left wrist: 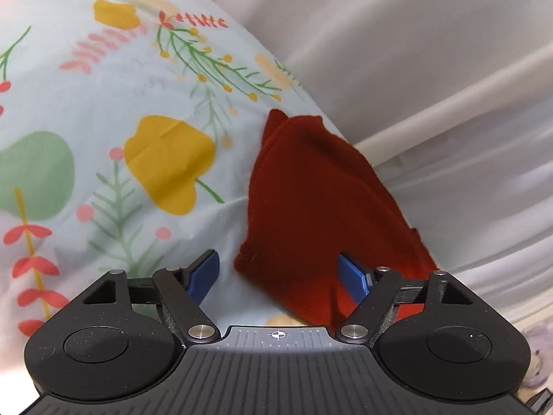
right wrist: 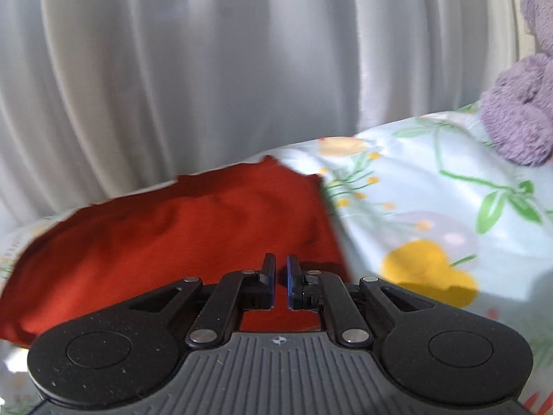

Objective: Fold small clothes

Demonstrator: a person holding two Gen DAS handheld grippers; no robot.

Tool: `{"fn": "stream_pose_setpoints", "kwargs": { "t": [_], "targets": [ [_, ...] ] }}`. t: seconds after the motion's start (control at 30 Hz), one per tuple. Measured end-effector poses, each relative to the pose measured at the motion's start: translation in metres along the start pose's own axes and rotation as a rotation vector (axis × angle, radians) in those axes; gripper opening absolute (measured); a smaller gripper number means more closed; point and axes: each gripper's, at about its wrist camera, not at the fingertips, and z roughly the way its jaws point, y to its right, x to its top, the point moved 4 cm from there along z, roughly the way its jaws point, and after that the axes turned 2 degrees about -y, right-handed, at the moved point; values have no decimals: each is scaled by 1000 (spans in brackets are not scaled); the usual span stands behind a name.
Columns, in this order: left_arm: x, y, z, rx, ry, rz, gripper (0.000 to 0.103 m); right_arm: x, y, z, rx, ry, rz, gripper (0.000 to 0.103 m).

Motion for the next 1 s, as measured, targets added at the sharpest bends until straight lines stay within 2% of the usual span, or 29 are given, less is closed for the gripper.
{"fn": "stream_pose_setpoints", "kwargs": {
  "t": [0.13,0.27,0.37,0.43,0.5,0.6,0.7,0.83,1.0],
  "targets": [
    [7,-4,10,-69,-22,-75,73,-7,-41,0,107,-29,-40,6],
    [21,-13,25,-122,-16,-161,60,-16,-89,14,195,-69,-95,6],
    [31,-18,38,-149,-35,-228,46,-25,-126,22,248,-91,-159,6],
    [36,-22,46,-157,-46,-262,29,-32,-151,28,283,-110,-200,6],
    [39,-26,56,-170,-59,-304,20,-37,-173,32,309,-126,-224,6],
    [43,-28,59,-185,-67,-324,19,-43,-200,43,331,-134,-239,6],
    [43,-20,56,-164,-51,-242,18,-52,-214,55,288,-153,-257,5],
    [42,-16,54,-139,-39,-212,17,-54,-220,57,270,-144,-260,5],
    [42,-8,52,-104,-25,-171,17,-61,-214,56,302,-128,-206,6]
  ]
}}
